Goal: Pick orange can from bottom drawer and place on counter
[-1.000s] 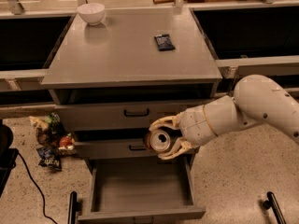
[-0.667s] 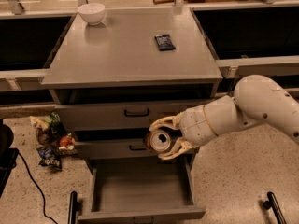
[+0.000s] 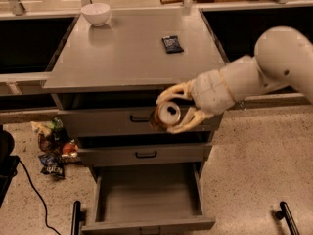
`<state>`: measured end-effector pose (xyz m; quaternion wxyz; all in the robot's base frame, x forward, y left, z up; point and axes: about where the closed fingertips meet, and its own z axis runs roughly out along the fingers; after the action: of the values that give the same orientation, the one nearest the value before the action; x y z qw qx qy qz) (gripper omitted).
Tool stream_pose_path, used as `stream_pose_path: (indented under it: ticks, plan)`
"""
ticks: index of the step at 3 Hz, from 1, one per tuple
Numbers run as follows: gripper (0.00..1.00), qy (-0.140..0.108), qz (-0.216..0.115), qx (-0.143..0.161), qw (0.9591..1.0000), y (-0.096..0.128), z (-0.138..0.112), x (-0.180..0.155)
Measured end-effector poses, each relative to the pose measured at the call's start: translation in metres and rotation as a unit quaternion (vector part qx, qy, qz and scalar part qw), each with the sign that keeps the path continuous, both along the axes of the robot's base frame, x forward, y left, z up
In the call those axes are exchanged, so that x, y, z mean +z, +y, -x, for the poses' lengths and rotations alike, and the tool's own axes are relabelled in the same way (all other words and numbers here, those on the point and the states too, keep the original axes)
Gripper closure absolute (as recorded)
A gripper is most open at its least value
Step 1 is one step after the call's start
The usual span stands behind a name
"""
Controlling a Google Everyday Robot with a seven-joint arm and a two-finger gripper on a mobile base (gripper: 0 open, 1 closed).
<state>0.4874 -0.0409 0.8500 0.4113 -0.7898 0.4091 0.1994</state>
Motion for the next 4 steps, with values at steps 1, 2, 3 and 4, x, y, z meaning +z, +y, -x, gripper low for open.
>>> stream_pose_path:
  ticks: [1, 2, 3, 4]
  plan:
    - [1.0, 0.027, -0.018, -0.031, 0.999, -0.012, -0.042, 0.035]
    - [1.0, 0.015, -0.028, -0.044, 0.9985, -0.017, -0.053, 0.055]
    - [1.0, 0.015, -0.028, -0.044, 0.9985, -0.017, -0.053, 0.054]
    - [1.0, 0.013, -0.032, -0.048, 0.9982, -0.01, -0.08, 0.07]
